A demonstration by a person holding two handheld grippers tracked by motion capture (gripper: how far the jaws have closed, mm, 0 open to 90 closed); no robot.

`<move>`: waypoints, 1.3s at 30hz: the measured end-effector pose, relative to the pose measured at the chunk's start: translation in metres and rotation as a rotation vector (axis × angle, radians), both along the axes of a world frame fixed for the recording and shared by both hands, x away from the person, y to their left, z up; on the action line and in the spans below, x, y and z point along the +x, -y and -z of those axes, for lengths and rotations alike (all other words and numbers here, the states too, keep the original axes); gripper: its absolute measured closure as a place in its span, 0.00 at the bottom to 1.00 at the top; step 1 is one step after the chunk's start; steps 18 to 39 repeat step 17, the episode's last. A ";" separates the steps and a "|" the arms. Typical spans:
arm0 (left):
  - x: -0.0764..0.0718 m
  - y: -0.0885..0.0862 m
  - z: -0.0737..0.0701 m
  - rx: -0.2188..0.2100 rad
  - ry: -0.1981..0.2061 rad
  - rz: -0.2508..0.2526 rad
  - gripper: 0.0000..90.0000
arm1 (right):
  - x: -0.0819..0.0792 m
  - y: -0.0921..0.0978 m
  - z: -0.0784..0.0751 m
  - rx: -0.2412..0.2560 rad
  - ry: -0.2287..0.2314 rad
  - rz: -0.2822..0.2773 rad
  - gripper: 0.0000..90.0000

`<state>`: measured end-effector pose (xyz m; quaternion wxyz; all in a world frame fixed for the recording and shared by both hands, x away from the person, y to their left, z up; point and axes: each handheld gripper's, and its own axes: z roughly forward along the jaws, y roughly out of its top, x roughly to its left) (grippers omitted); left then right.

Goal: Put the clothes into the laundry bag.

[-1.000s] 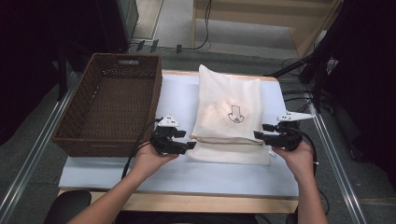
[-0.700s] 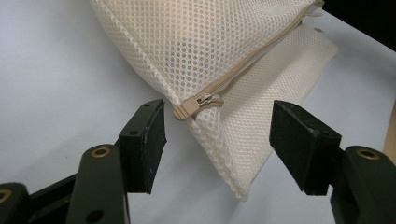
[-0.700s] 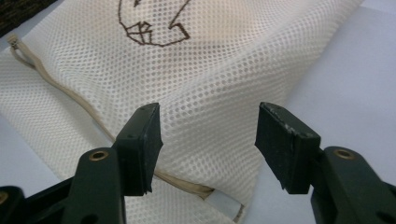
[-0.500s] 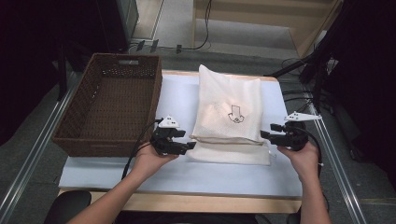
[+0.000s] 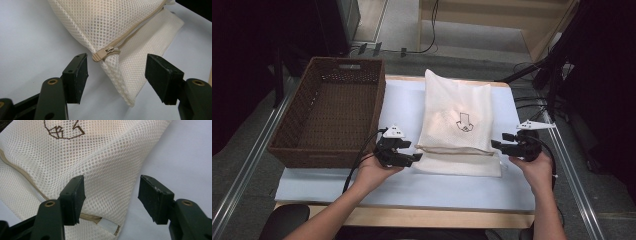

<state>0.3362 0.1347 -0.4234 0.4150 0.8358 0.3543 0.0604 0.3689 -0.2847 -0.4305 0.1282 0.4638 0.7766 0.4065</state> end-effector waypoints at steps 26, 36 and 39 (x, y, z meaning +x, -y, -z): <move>0.000 0.000 0.002 0.001 -0.002 -0.003 0.39 | 0.001 0.000 0.002 -0.008 -0.003 0.006 0.43; 0.000 0.000 0.002 0.001 -0.002 -0.003 0.39 | 0.001 0.000 0.002 -0.008 -0.003 0.006 0.43; 0.000 0.000 0.002 0.001 -0.002 -0.003 0.39 | 0.001 0.000 0.002 -0.008 -0.003 0.006 0.43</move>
